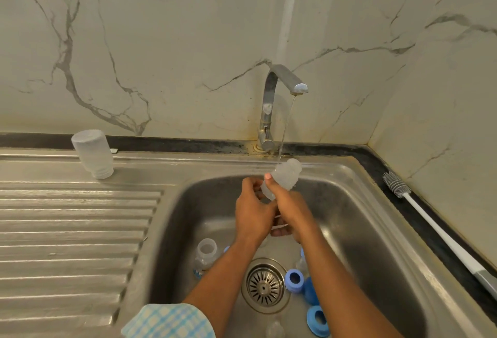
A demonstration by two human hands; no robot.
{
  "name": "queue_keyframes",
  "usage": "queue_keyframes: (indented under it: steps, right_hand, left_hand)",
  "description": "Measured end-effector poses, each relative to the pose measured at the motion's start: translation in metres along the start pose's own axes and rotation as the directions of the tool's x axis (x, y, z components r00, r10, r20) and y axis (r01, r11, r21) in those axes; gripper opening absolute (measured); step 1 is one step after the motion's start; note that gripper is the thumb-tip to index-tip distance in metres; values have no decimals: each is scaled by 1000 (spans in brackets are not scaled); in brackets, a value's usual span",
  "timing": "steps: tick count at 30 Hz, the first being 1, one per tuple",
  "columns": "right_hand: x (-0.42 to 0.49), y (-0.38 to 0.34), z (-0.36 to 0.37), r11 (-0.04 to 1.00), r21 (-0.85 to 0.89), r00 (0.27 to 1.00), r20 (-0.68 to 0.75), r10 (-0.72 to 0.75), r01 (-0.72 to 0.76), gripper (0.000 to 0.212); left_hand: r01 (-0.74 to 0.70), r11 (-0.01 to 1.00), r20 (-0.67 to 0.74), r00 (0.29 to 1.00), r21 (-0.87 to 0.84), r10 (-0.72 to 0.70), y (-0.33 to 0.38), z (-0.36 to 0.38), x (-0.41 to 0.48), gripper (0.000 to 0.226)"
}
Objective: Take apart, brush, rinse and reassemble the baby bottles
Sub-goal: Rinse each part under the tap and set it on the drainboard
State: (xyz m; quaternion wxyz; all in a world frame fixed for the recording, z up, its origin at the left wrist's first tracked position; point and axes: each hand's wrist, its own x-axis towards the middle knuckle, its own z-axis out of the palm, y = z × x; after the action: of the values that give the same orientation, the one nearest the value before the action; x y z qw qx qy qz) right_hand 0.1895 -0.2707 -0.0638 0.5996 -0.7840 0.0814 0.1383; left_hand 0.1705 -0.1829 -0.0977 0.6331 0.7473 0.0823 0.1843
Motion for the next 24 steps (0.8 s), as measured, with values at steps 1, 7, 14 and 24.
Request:
queue_keyframes:
  steps: [1, 7, 14, 24]
  right_hand:
    - [3, 2, 6, 996, 81, 1000, 0, -23, 23, 52]
    - [13, 10, 12, 947, 282, 986, 5, -164, 156, 27]
    - [24, 13, 0, 891, 408, 974, 13, -224, 200, 55]
    - [37, 7, 29, 909, 391, 982, -168, -84, 144, 34]
  left_hand:
    - [-1, 1000, -12, 1000, -7, 0, -1, -1, 1, 42]
    - [-100, 993, 65, 993, 69, 95, -5, -9, 8, 33]
    - [532, 744, 428, 829, -404, -360, 3, -22, 12, 39]
    - [-63, 942, 136, 990, 329, 18, -12, -28, 13, 42]
